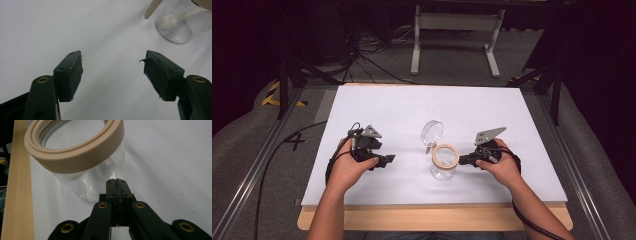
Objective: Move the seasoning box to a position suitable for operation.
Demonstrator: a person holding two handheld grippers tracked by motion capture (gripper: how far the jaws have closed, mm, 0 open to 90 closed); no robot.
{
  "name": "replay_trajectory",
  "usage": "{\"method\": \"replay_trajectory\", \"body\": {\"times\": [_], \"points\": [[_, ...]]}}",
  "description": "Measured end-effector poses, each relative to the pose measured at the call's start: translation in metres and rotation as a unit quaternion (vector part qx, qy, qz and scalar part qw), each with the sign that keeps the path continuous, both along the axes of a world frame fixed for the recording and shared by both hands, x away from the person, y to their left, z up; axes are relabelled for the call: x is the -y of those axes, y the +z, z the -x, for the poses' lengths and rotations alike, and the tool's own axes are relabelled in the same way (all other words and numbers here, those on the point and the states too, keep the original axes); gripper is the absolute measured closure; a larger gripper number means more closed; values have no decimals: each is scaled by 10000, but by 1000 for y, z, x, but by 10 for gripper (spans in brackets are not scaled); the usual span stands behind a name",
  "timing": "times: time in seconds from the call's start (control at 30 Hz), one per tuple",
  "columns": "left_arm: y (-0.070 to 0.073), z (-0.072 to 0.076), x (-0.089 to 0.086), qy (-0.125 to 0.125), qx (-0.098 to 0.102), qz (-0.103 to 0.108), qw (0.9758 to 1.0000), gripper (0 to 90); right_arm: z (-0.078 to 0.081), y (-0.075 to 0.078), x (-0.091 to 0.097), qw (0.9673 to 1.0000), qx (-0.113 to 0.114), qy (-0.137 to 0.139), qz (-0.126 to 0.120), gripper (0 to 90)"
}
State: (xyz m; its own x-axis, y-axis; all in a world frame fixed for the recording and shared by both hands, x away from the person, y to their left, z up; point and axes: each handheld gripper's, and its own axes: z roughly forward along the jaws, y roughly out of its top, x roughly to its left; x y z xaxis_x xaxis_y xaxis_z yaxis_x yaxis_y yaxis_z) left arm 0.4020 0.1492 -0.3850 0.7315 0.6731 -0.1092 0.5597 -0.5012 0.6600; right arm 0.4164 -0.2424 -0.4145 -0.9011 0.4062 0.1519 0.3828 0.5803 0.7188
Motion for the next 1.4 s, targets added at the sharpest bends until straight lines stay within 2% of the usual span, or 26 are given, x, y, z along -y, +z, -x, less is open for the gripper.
{"method": "replay_trajectory", "body": {"times": [0.17,0.27,0.3,0.33,0.4,0.43,0.47,0.53,0.67,0.77,0.97,1.13,1.27,1.3,1.4], "points": [[0,-5,5,-97,16,39,9999,326,9,0,-6,9999,-20,143,46,899],[0,-7,5,-204,39,45,9998,400,15,0,-11,9996,-52,256,52,899],[0,-7,6,-190,-11,118,9997,400,15,0,-11,9996,-52,256,52,899],[0,-9,6,-233,-8,142,9996,466,19,-1,-15,9994,-55,328,78,899],[1,-10,6,-258,-47,140,9996,492,20,-1,-16,9993,-59,352,74,899],[2,-11,6,-257,-75,170,9995,577,23,-2,-18,9992,-95,387,47,899],[2,-12,6,-230,-130,201,9994,577,23,-2,-18,9992,-95,387,47,899],[3,-14,6,-182,-323,210,9991,660,25,-3,-21,9991,-108,413,53,898],[3,-16,9,-236,-347,161,9990,765,31,-6,-25,9989,-90,457,105,899],[4,-17,12,-350,-345,250,9985,787,32,-7,-27,9988,-94,484,82,899],[5,-17,15,-500,-293,243,9980,815,35,-8,-34,9984,-126,538,87,899],[6,-16,18,-612,-354,261,9972,837,36,-9,-36,9983,-134,557,73,899],[7,-17,20,-599,-304,414,9969,872,37,-6,-36,9976,-224,650,35,899],[7,-17,21,-564,-313,503,9966,886,38,-2,-34,9980,-189,600,66,899],[10,-20,20,-505,-211,647,9964,896,39,7,-27,9987,-136,485,-68,900]]}}
